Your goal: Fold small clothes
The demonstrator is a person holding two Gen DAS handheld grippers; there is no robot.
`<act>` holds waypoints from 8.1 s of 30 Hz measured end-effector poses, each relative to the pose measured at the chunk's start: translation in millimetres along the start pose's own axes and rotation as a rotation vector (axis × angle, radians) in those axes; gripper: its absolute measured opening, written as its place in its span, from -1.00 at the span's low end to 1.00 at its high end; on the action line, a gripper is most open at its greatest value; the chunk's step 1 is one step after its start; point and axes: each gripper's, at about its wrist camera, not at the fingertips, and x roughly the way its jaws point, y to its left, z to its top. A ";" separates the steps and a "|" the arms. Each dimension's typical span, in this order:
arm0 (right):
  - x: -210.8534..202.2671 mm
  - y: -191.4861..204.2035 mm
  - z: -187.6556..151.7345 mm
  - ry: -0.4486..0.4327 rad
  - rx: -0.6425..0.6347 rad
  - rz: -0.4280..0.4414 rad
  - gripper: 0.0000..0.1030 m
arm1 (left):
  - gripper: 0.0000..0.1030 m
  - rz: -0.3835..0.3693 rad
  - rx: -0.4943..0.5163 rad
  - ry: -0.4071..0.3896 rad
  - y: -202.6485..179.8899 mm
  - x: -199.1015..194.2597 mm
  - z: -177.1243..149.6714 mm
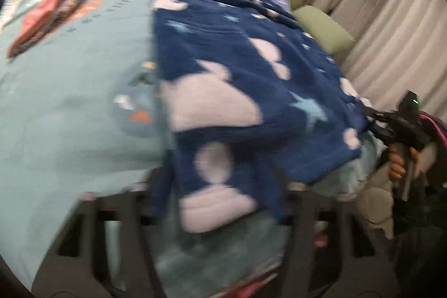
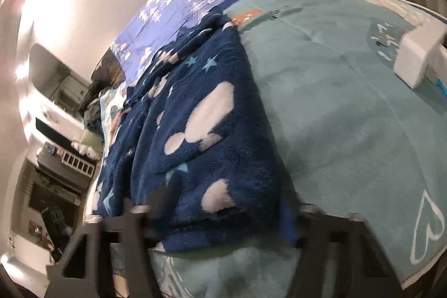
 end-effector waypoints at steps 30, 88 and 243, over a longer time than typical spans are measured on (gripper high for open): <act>-57.5 97.4 174.7 -0.297 -0.088 0.380 -0.82 | -0.75 0.008 0.088 -0.475 -53.4 -91.1 194.1; 193.4 99.6 385.7 -0.095 -0.259 -0.031 -0.11 | 0.04 0.238 0.017 -0.396 63.1 115.5 393.1; 144.6 7.1 233.5 0.054 0.012 -0.137 0.43 | 0.37 0.365 -0.264 -0.043 107.5 119.0 259.4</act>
